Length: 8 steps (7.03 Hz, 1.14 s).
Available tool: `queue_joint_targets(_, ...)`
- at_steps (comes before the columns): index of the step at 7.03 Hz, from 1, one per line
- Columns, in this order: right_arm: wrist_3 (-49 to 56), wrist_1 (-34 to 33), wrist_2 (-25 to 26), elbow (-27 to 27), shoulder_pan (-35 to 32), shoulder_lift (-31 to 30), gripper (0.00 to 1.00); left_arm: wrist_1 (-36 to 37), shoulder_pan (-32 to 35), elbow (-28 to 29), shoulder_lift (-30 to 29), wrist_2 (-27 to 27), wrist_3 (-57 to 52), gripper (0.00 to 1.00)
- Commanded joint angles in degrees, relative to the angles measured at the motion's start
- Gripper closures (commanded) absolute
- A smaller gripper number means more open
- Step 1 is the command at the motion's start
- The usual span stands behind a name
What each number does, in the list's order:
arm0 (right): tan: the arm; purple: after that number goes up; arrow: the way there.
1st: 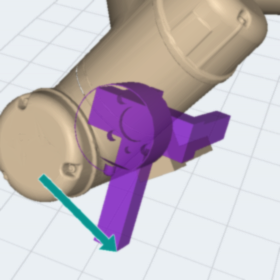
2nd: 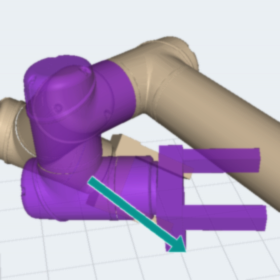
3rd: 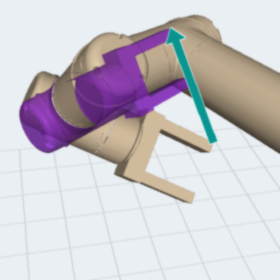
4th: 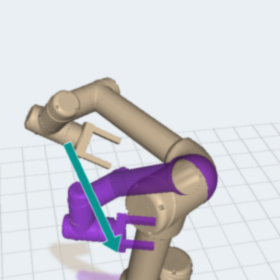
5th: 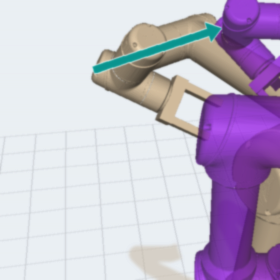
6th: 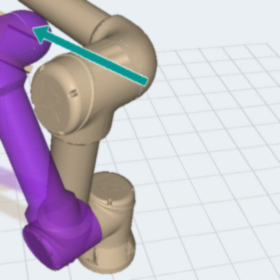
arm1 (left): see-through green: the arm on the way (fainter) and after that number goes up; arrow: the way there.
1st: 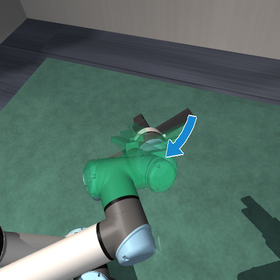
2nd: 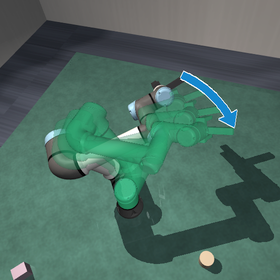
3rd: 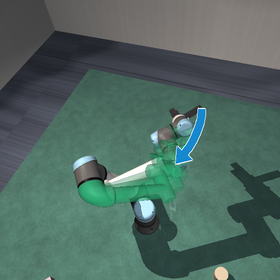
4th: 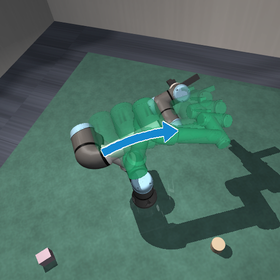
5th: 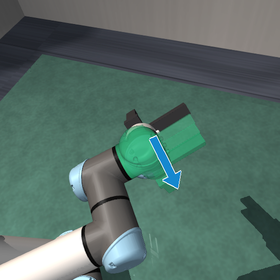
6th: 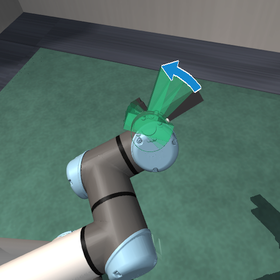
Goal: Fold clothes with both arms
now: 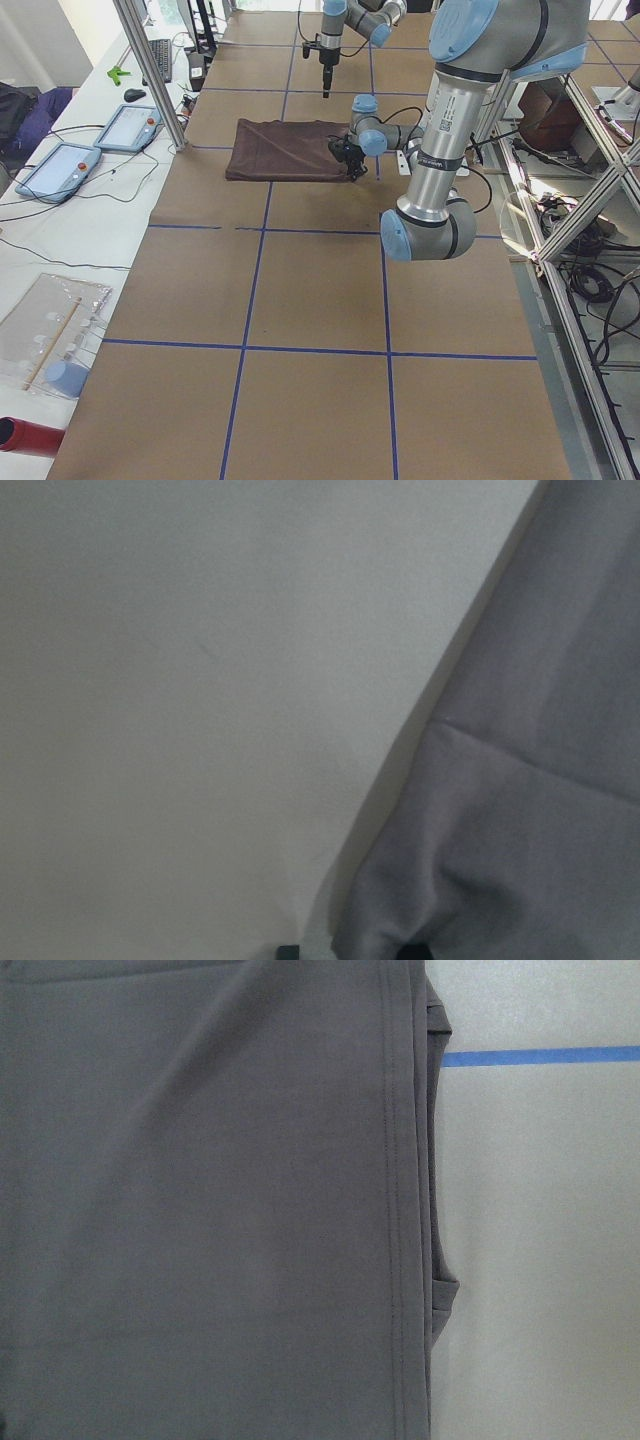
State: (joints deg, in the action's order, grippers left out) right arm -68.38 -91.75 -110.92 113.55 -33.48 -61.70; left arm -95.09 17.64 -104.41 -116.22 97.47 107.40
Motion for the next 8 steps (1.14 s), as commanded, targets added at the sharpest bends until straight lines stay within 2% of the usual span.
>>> queue_joint_targets(1, 0.0, 0.1, 0.0, 0.0, 0.0, 0.0, 0.0, 0.0, 0.0, -0.5, -0.1, 0.0, 0.0, 1.0)
queue_joint_targets(4, -0.1, 0.1, 0.0, 0.0, 0.0, -0.5, 0.0, 0.0, 0.4, -1.2, -0.2, 0.1, -0.1, 1.0)
queue_joint_targets(5, -3.4, 0.2, 0.0, 0.0, 0.2, -0.7, 0.0, 0.1, 0.5, -2.2, 0.1, 0.1, -0.1, 1.0)
queue_joint_targets(7, -17.6, 0.3, 1.2, 0.2, 5.2, -0.7, 0.0, 1.0, 0.6, -3.8, 0.1, 0.2, -1.3, 1.0)
queue_joint_targets(8, -25.7, 0.3, 5.8, -0.2, 9.4, -0.4, 0.0, 1.0, 0.7, -3.8, 0.1, 0.2, -1.4, 1.0)
